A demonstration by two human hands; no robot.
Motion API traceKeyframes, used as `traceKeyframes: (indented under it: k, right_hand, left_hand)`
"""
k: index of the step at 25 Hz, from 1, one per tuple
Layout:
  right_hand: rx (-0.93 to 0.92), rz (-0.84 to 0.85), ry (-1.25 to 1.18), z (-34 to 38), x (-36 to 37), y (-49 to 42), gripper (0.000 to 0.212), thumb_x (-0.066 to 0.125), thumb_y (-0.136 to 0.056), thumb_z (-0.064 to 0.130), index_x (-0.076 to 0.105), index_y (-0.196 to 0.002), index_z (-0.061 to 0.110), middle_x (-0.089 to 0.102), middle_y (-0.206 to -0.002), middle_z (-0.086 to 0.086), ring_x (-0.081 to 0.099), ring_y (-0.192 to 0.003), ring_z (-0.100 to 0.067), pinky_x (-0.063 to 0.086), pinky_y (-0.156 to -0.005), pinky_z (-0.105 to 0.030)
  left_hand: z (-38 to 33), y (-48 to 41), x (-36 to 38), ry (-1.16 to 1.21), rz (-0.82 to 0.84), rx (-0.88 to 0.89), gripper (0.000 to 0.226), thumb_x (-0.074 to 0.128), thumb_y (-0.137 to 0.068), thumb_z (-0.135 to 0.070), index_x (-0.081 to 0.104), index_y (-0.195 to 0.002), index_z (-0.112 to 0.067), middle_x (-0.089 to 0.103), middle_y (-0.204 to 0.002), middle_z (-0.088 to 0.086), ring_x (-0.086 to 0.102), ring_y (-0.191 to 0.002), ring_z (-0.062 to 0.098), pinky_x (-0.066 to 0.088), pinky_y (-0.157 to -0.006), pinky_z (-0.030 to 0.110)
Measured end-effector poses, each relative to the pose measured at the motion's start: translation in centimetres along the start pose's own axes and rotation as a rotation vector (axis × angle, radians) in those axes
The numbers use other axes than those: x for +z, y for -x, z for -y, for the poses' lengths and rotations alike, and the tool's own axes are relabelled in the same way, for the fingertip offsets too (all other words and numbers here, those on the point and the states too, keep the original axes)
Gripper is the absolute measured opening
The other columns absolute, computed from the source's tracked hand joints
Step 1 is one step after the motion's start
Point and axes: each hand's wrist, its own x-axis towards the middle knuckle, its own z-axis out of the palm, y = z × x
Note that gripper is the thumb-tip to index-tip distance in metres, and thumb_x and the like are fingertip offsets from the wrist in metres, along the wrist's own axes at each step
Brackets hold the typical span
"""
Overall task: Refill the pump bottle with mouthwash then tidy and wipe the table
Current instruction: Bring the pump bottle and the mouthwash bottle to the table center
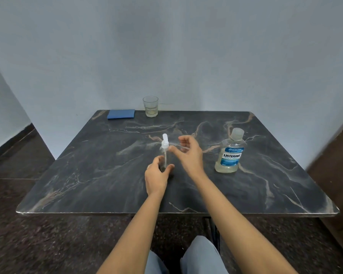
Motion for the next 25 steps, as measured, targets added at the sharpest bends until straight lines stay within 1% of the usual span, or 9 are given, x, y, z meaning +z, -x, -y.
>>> traceKeyframes:
  k: [2, 6, 8, 12, 15, 17, 20, 23, 25]
  right_hand:
    - [0.027, 0.034, -0.02, 0.0, 2.3, -0.8, 0.039, 0.084, -0.068, 0.028, 0.06, -0.098, 0.019, 0.064, -0.102, 0.005, 0.059, -0.094, -0.007, 0.05, -0.083, -0.021]
    - [0.02, -0.062, -0.097, -0.4, 4.5, -1.0, 0.023, 0.082, -0.07, 0.025, 0.064, -0.083, 0.018, 0.067, -0.08, -0.002, 0.059, -0.071, -0.009, 0.05, -0.067, -0.026]
    - [0.015, -0.092, -0.137, -0.8, 4.7, -0.9, 0.017, 0.08, -0.071, 0.023, 0.067, -0.082, 0.021, 0.069, -0.077, 0.0, 0.063, -0.071, -0.013, 0.052, -0.067, -0.028]
    - [0.011, -0.023, -0.195, -1.0, 4.1, -0.9, 0.018, 0.077, -0.077, 0.015, 0.071, -0.092, 0.023, 0.072, -0.081, 0.005, 0.068, -0.076, -0.006, 0.055, -0.072, -0.023]
    - [0.011, 0.137, -0.227, -1.5, 3.2, -1.4, 0.029, 0.07, -0.085, 0.012, 0.067, -0.113, 0.016, 0.074, -0.097, 0.003, 0.069, -0.093, -0.005, 0.053, -0.083, -0.022]
    - [0.006, 0.158, -0.271, -2.2, 2.7, -1.7, 0.036, 0.064, -0.09, 0.011, 0.056, -0.125, 0.016, 0.07, -0.111, 0.0, 0.066, -0.106, -0.011, 0.052, -0.092, -0.027]
    - [0.02, 0.065, -0.284, -3.0, 2.6, -1.9, 0.022, 0.054, -0.094, 0.008, 0.058, -0.113, 0.018, 0.065, -0.113, 0.0, 0.064, -0.105, -0.014, 0.052, -0.095, -0.037]
    - [0.003, 0.132, -0.257, -2.6, 2.9, -1.5, 0.016, 0.062, -0.091, 0.013, 0.065, -0.107, 0.016, 0.065, -0.109, -0.005, 0.064, -0.1, -0.014, 0.052, -0.088, -0.03]
    - [-0.019, 0.179, -0.227, -1.7, 2.9, -1.6, 0.021, 0.068, -0.087, 0.016, 0.067, -0.107, 0.024, 0.065, -0.108, -0.004, 0.064, -0.1, -0.015, 0.054, -0.09, -0.032]
  left_hand:
    - [0.0, -0.1, 0.1, -0.02, -0.004, 0.016, 0.039, 0.071, -0.084, -0.035, 0.059, -0.12, -0.025, 0.065, -0.107, -0.005, 0.058, -0.097, 0.011, 0.048, -0.088, 0.031]
    - [0.2, -0.2, 0.3, -0.026, -0.007, 0.05, 0.034, 0.067, -0.085, -0.028, 0.06, -0.118, -0.021, 0.068, -0.105, -0.003, 0.063, -0.099, 0.014, 0.051, -0.089, 0.037]
    - [0.3, -0.2, 0.4, -0.033, -0.004, 0.055, 0.032, 0.065, -0.086, -0.028, 0.06, -0.117, -0.021, 0.068, -0.106, -0.003, 0.063, -0.099, 0.014, 0.051, -0.09, 0.04]
    - [0.3, -0.3, 0.4, -0.043, 0.026, 0.059, 0.03, 0.063, -0.088, -0.031, 0.058, -0.116, -0.023, 0.068, -0.103, -0.003, 0.062, -0.097, 0.016, 0.051, -0.09, 0.043]
    - [0.4, -0.4, 0.5, -0.071, 0.031, 0.065, 0.029, 0.063, -0.087, -0.035, 0.056, -0.114, -0.026, 0.067, -0.096, -0.004, 0.062, -0.093, 0.018, 0.051, -0.089, 0.045]
    - [0.4, -0.4, 0.5, -0.074, 0.021, 0.077, 0.028, 0.063, -0.087, -0.037, 0.057, -0.112, -0.026, 0.067, -0.094, -0.005, 0.062, -0.091, 0.017, 0.05, -0.089, 0.044]
    - [-0.1, -0.2, 0.5, -0.08, 0.002, 0.093, 0.03, 0.066, -0.087, -0.034, 0.058, -0.115, -0.023, 0.067, -0.099, -0.004, 0.061, -0.094, 0.015, 0.048, -0.093, 0.043]
    - [-0.2, -0.1, 0.4, -0.08, -0.001, 0.084, 0.031, 0.065, -0.088, -0.03, 0.058, -0.117, -0.021, 0.067, -0.105, -0.003, 0.06, -0.1, 0.016, 0.047, -0.097, 0.043]
    - [-0.2, -0.1, 0.4, -0.076, 0.008, 0.081, 0.033, 0.065, -0.088, -0.03, 0.058, -0.119, -0.02, 0.067, -0.109, -0.002, 0.061, -0.104, 0.017, 0.047, -0.099, 0.044]
